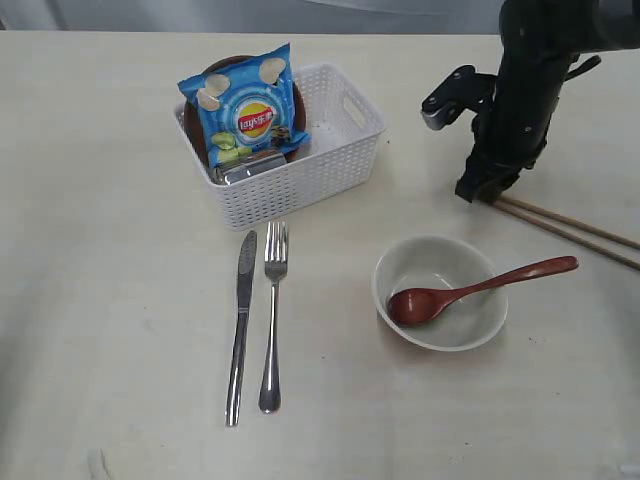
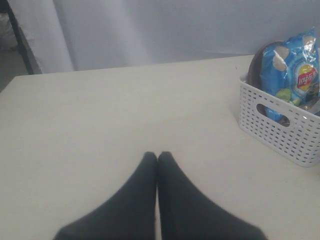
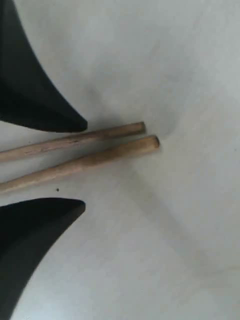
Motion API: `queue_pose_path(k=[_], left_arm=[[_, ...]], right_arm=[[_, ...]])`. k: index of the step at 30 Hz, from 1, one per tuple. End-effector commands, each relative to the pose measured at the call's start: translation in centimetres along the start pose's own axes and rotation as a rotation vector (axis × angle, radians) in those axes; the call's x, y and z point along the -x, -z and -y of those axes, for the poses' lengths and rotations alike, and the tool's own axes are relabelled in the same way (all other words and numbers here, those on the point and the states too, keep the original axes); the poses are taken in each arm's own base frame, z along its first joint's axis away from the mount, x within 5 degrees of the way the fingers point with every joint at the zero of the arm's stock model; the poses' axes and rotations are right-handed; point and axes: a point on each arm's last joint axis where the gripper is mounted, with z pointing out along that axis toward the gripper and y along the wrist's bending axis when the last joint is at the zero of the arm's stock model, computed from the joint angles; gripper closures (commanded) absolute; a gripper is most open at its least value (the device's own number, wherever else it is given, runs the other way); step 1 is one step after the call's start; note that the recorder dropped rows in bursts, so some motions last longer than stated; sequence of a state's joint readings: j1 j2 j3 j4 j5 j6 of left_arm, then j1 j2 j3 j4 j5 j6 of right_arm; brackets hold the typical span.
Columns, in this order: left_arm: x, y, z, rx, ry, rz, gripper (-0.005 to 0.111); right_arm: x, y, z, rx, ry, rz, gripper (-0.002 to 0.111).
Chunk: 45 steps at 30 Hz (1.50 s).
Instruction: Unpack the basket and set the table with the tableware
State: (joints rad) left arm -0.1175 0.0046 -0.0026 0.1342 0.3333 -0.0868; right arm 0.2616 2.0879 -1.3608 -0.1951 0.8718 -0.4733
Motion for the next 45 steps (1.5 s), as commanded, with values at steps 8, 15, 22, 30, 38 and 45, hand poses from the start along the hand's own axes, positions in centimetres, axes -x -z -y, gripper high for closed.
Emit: queue_pose_path(k=[8,15,22,30,38,45], left_arm=[[0.0,0.0,0.0,0.003,-0.001,0.009,0.107],[0.0,0.0,0.0,0.003,-0.001,0.009,0.107],[0.0,0.0,0.0,0.003,-0.001,0.009,0.107],[0.0,0.0,0.0,0.003,-0.001,0.009,0.107],[0.0,0.0,0.0,0.003,-0.001,0.009,0.107],[0.0,0.0,0.0,0.003,-0.001,0.009,0.107]], right_arm=[[-0.1,0.4,0.6,-0.048,-0.024,0.008,0.066],[-0.1,0.1,0.6,-0.052,-0.018,0.008,0.066],[0.0,-1.0,0.5,-0.042,-0.019,-0.006,0.066],[0.2,-1.0,0.7,-0.065,-0.022,0.008,0.066],[0.2,-1.0,0.7,-0.065,-0.027,0.008,0.067],[0.2,-1.0,0.6,-0.062,-0.034,0.009,0.089]])
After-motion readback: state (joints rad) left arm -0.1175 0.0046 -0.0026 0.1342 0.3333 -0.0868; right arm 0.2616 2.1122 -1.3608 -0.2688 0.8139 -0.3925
